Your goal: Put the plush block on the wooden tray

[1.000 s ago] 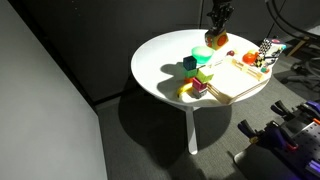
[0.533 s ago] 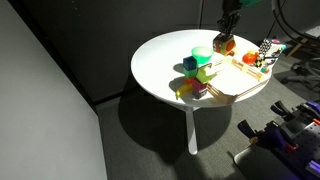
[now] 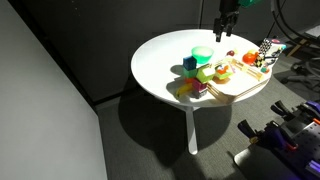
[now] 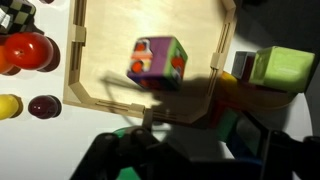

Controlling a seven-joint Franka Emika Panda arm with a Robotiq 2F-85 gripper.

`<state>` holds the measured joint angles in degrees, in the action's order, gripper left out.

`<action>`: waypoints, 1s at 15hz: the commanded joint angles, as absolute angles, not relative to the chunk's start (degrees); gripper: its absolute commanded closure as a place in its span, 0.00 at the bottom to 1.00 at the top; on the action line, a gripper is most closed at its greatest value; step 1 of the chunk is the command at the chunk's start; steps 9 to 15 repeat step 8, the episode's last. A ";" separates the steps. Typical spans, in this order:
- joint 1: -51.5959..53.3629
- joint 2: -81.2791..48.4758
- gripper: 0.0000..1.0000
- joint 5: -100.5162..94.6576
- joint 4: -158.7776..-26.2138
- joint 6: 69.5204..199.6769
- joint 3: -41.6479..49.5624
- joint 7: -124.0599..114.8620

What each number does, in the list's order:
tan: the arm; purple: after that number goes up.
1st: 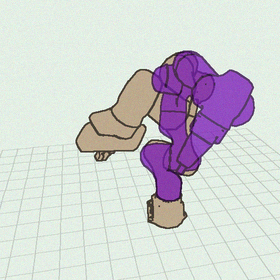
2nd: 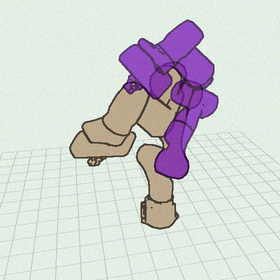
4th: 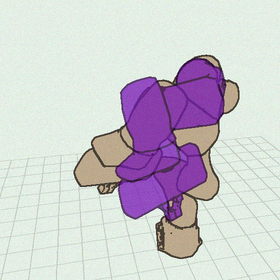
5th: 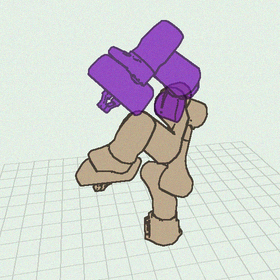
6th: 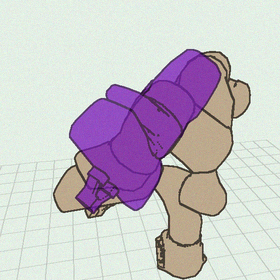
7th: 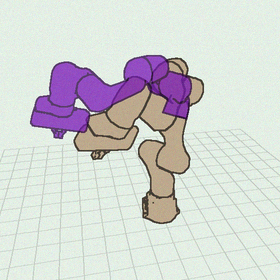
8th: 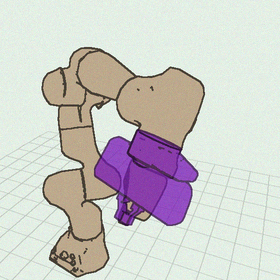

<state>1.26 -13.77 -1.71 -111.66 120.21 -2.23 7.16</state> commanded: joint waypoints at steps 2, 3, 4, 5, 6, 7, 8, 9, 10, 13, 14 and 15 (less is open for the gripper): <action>1.82 -10.34 0.00 -1.02 -112.89 119.34 -3.24 8.46; 2.08 -10.02 0.00 -1.09 -112.84 119.15 -3.38 8.05; 2.31 -9.75 0.00 -1.01 -112.66 118.56 -3.53 7.96; 2.50 -9.49 0.00 -0.90 -112.38 117.55 -3.71 8.21; 2.54 -9.31 0.00 -0.06 -112.02 116.23 -3.95 8.64; 2.73 -11.10 0.00 -1.50 -111.57 118.32 -3.50 7.15; 2.87 -10.75 0.00 -1.27 -111.57 117.56 -3.64 7.15; 2.87 -10.75 0.00 -1.27 -111.57 117.56 -3.64 7.15; 2.87 -10.75 0.00 -1.27 -111.57 117.56 -3.64 7.15; 2.87 -10.75 0.00 -1.27 -111.57 117.56 -3.64 7.15; 2.87 -10.75 0.00 -1.27 -111.57 117.56 -3.64 7.15; 2.87 -10.75 0.00 -1.27 -111.57 117.56 -3.64 7.15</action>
